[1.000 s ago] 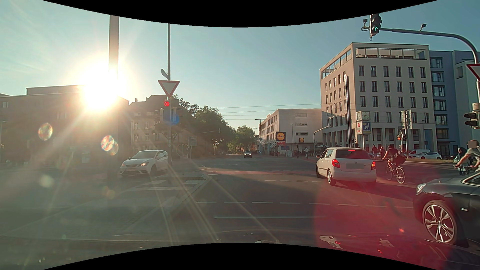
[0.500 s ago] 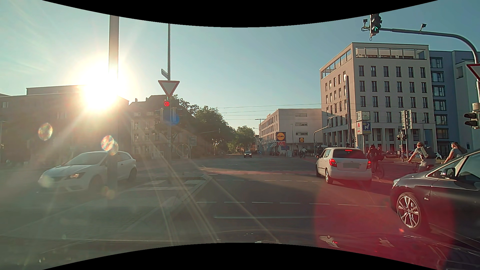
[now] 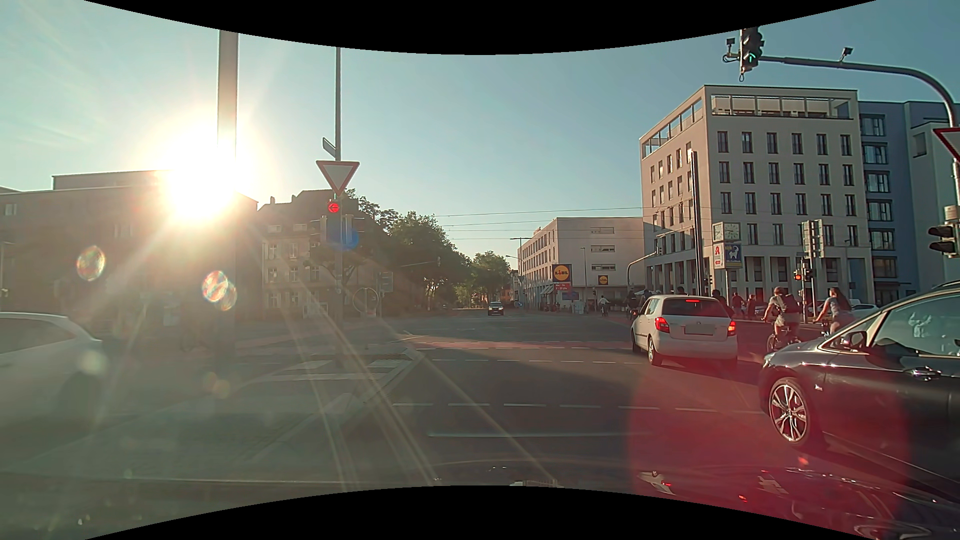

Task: Follow the waypoints while adhering to traffic rules and regulations

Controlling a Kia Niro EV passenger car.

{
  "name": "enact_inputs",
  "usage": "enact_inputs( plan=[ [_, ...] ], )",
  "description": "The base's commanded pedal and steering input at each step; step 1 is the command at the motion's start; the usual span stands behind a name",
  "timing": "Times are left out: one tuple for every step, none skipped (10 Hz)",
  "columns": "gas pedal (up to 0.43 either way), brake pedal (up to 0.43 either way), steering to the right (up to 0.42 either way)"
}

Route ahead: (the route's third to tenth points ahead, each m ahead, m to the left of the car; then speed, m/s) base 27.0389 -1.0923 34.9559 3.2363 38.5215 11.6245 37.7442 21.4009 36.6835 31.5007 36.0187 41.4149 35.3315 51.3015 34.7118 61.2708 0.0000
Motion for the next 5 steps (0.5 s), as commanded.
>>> enact_inputs(
  plan=[
    [0.000,0.226,-0.002],
    [0.000,0.226,-0.002],
    [0.000,0.226,-0.002],
    [0.000,0.226,-0.002],
    [0.000,0.226,-0.002]
  ],
)
